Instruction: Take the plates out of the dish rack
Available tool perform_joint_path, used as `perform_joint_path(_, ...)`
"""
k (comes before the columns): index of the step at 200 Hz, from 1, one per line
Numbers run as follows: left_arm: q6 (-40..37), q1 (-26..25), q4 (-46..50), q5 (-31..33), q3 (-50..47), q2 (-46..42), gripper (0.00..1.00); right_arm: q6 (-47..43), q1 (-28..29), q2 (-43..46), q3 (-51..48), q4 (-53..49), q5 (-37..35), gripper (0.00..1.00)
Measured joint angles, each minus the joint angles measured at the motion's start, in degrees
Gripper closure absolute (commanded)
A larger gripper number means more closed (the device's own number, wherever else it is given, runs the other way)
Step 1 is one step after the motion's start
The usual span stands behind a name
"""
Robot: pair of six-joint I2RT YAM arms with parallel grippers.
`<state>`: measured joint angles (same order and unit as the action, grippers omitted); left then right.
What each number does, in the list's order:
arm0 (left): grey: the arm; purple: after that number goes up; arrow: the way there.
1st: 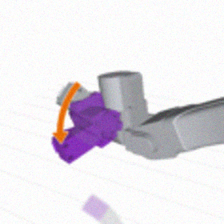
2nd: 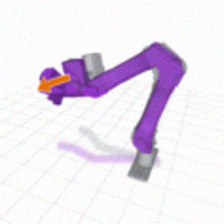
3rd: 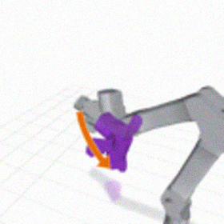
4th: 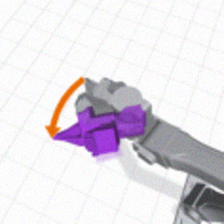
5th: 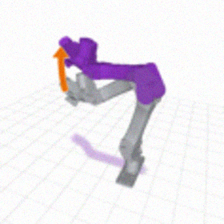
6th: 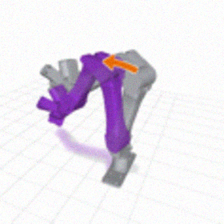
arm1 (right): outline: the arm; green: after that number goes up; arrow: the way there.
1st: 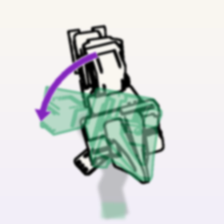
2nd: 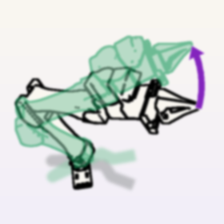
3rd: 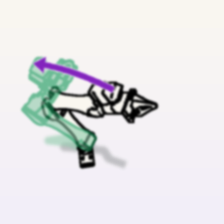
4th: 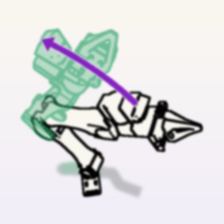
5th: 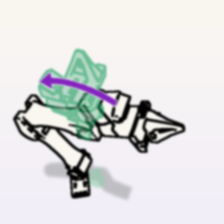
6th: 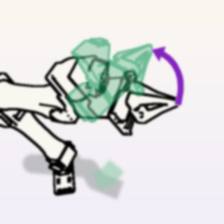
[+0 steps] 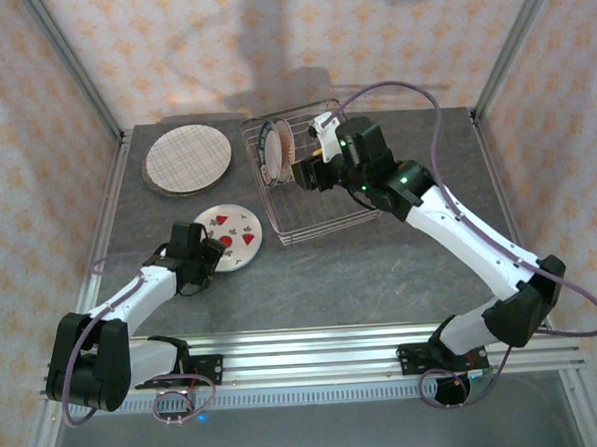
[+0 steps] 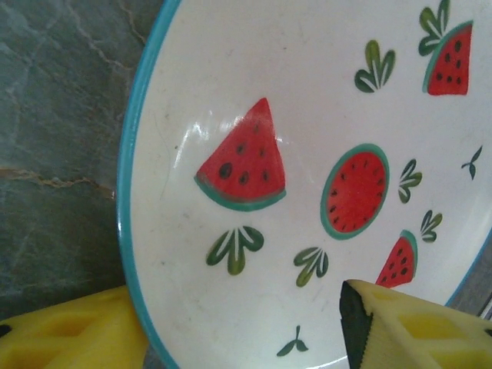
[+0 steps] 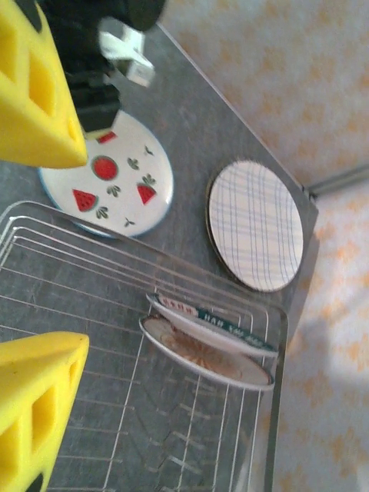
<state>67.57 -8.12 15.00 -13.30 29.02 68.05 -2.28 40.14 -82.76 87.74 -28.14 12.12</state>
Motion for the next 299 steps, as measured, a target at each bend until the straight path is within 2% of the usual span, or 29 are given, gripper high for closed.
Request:
perform_joint_path(47,-1.57,0.00,8.09,0.28,4.66,-6.58,0.25,6.47,-0.35,-12.98,14.56,-5.90,-7.43,0.53)
perform_joint_path(82,-3.45,0.00,14.47,0.31,10.19,-11.98,0.24,12.28,-2.62,-26.34,30.47,-13.05,-7.72,0.55)
perform_joint_path(140,-10.86,-0.11,18.03,-2.01,21.11,-16.59,0.24,15.82,-5.70,-40.00,44.04,-20.35,-6.36,0.57)
perform_joint_path(178,-18.03,-1.53,17.84,-2.67,29.03,-19.39,0.22,15.80,-6.16,-44.70,48.35,-21.99,-4.83,0.59)
perform_joint_path(213,-24.26,-2.01,17.07,-0.02,33.99,-23.32,0.21,15.78,-6.58,-47.47,50.31,-23.04,-4.63,0.62)
perform_joint_path(248,-28.63,-2.01,16.83,1.14,36.52,-24.35,0.20,15.78,-7.17,-48.39,50.58,-23.78,-4.66,0.64)
perform_joint_path(299,-31.12,-2.01,16.63,1.11,36.98,-23.45,0.21,15.65,-7.37,-52.09,54.66,-23.71,-4.63,0.69)
